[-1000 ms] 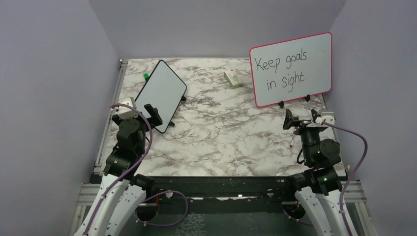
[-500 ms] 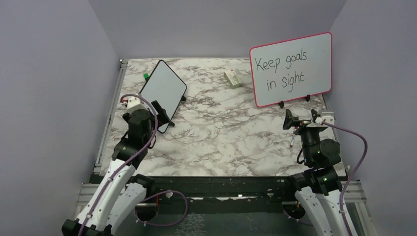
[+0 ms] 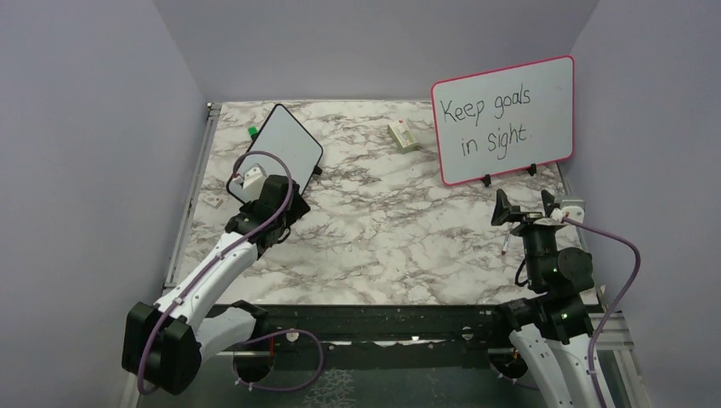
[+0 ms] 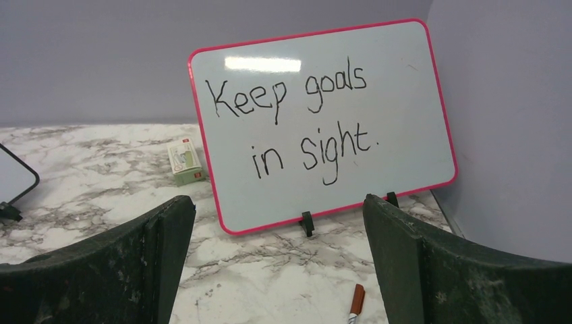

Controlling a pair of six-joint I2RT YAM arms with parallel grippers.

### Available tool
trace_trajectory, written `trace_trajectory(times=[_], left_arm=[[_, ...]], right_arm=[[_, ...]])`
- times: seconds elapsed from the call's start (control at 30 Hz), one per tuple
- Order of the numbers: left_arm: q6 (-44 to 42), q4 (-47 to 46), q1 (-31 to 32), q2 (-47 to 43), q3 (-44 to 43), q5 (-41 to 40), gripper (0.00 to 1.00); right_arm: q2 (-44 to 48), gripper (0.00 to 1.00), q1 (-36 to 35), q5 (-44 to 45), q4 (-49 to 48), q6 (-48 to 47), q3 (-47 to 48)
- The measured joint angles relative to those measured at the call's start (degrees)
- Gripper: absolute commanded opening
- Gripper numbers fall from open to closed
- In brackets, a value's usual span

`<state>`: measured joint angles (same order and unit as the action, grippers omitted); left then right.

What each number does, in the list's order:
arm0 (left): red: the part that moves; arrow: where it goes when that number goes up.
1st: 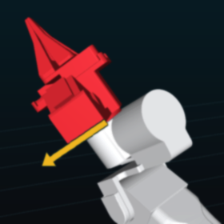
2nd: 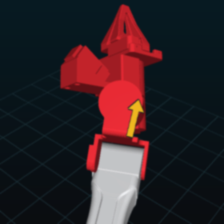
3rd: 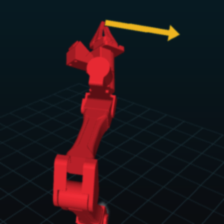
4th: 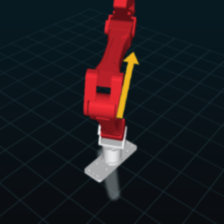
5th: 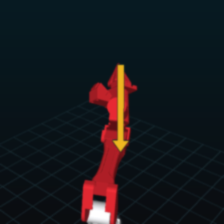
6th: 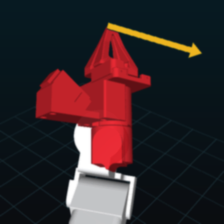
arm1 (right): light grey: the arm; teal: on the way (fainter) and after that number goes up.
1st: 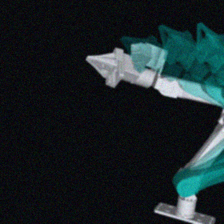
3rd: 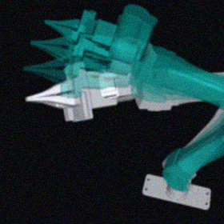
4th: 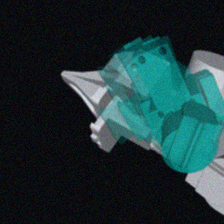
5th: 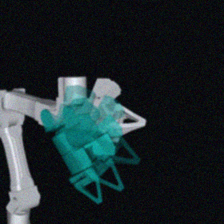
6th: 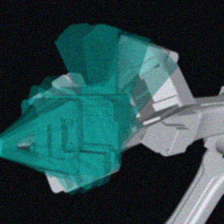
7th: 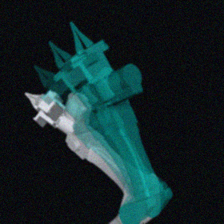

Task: Write a sentence on the whiteboard
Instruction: Move the whiteboard stand to the center of the board.

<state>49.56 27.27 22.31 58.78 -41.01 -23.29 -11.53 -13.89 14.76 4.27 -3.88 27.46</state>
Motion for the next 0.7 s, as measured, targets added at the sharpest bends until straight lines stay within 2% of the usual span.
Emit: trace_trajectory(times=[0.3, 0.43, 0.57, 0.7], left_arm=[[10.6, 3.72, 9.49, 12.33, -6.73, -9.31, 0.81], [15.17, 4.9, 11.26, 16.96, -7.17, -13.16, 0.77], [18.03, 5.92, 11.19, 22.67, -7.96, -15.06, 0.7], [20.17, 6.12, 11.21, 27.58, -9.31, -16.55, 0.59]], right_arm=[[0.81, 1.0, 0.0, -0.02, 0.02, 0.44, -0.02], [0.81, 1.0, 0.0, -0.04, 0.04, 0.5, -0.02], [0.83, 1.0, 0.0, -0.04, 0.04, 0.81, -0.02], [1.25, 1.0, 0.0, -0.02, 0.04, 0.83, -0.02]])
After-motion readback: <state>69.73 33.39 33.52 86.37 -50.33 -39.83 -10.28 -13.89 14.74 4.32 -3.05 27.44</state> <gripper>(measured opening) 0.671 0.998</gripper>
